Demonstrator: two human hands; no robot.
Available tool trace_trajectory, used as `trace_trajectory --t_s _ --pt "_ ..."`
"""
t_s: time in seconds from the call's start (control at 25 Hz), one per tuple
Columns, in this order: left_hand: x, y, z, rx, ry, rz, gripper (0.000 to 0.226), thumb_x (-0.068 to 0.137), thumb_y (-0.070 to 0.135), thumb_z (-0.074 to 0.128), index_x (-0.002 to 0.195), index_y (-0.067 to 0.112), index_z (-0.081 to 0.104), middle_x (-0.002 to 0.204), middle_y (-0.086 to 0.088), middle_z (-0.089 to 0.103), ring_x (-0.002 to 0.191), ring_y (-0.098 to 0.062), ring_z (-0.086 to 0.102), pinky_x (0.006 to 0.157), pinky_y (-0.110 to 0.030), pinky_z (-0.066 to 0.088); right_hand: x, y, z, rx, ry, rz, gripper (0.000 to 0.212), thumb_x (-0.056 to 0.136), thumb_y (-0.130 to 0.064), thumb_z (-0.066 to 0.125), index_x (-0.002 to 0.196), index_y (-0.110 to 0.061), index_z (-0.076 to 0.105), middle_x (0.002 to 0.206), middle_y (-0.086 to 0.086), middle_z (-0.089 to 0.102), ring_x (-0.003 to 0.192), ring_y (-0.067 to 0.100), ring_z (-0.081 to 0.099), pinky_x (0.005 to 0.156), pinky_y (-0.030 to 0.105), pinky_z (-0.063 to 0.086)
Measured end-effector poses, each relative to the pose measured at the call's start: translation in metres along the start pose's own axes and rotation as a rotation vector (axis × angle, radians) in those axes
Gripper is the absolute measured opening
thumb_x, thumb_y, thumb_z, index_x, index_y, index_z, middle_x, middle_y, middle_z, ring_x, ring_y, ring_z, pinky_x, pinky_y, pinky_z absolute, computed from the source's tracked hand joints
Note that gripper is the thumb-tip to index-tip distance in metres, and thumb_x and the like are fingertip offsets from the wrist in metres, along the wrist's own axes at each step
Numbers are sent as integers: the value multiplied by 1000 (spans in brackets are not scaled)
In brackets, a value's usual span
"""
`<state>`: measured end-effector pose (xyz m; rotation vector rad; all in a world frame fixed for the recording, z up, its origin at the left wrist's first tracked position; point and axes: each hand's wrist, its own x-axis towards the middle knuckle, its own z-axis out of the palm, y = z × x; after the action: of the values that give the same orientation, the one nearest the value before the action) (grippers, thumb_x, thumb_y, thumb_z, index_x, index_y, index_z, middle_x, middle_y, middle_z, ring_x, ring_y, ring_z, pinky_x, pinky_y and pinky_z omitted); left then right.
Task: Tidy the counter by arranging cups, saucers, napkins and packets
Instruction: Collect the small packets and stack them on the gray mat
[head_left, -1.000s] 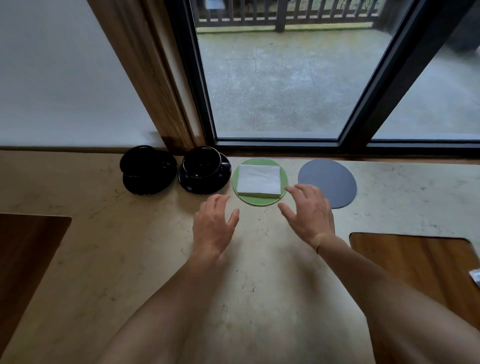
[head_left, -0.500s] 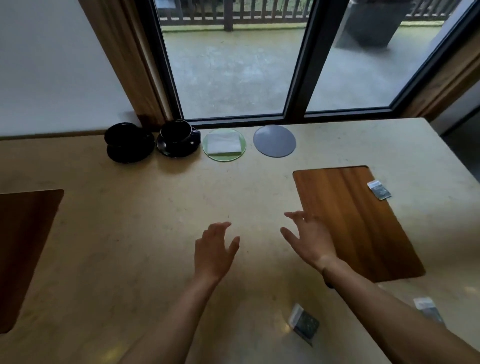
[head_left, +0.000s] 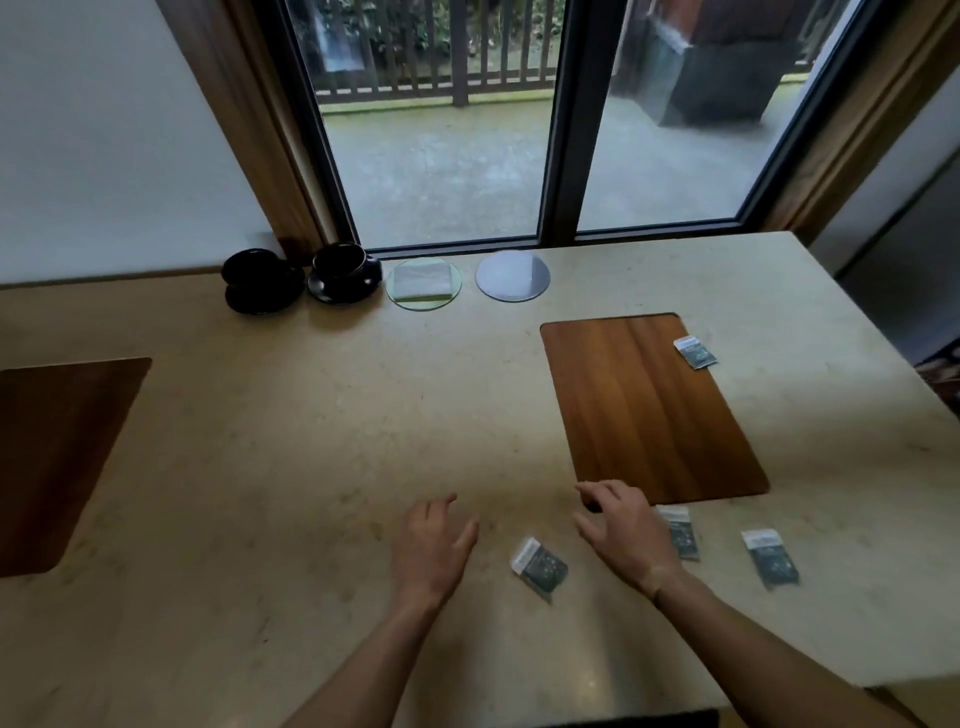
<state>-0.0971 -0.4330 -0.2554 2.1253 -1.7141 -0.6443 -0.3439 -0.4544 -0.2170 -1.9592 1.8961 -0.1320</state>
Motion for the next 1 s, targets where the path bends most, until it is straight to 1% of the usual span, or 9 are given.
trace_trajectory --t_s 0.12,0.24,0.32,0.4,0.56,0.76,0.88,1.0 --pt "-27 23 16 -12 -26 -151 47 86 50 61 124 24 59 121 0 61 113 -20 56 90 -33 44 -19 45 -12 -4 32 37 46 92 -46 53 135 -30 50 130 -6 56 115 13 52 92 29 46" --pt "-46 40 30 -31 -67 -277 50 80 55 62 122 27 59 120 2 61 114 -19 54 92 -36 45 -31 88 -20 -31 56 134 43 92 -47 51 131 -27 54 121 -2 62 104 16 58 83 32 49" --pt "-58 48 39 -33 -94 -329 57 79 58 62 126 27 57 125 1 58 118 -21 51 94 -38 42 -36 108 -22 9 37 188 40 92 -45 53 127 -25 57 118 0 64 102 18 59 82 35 50" --pt "-69 56 45 0 -105 -365 61 79 58 62 131 27 54 131 -1 53 123 -22 47 96 -39 39 -40 124 -22 40 21 228 42 92 -43 54 129 -23 56 119 1 64 104 19 59 84 38 51" --pt "-76 74 51 36 -89 -396 62 77 59 64 131 30 53 131 -3 48 124 -23 42 97 -41 37 -41 144 -27 85 -8 281 54 90 -48 56 137 -22 49 128 2 59 111 22 56 89 47 51" --pt "-71 83 54 71 -109 -415 71 73 62 67 134 29 50 131 -5 47 124 -25 41 96 -42 36 -40 143 -26 123 -61 314 61 88 -49 58 141 -23 43 135 3 54 119 25 52 93 45 48" --pt "-62 83 55 128 -130 -402 71 71 63 68 131 29 51 129 -4 48 122 -25 41 95 -42 36 -33 139 -24 119 -71 349 61 90 -49 57 141 -21 43 136 6 52 122 27 50 92 45 45" --pt "-59 84 57 162 -125 -398 65 70 60 68 125 27 52 124 -4 48 117 -25 42 93 -41 36 -20 136 -18 148 -28 339 53 91 -46 56 135 -18 50 130 7 57 116 26 53 94 44 46"
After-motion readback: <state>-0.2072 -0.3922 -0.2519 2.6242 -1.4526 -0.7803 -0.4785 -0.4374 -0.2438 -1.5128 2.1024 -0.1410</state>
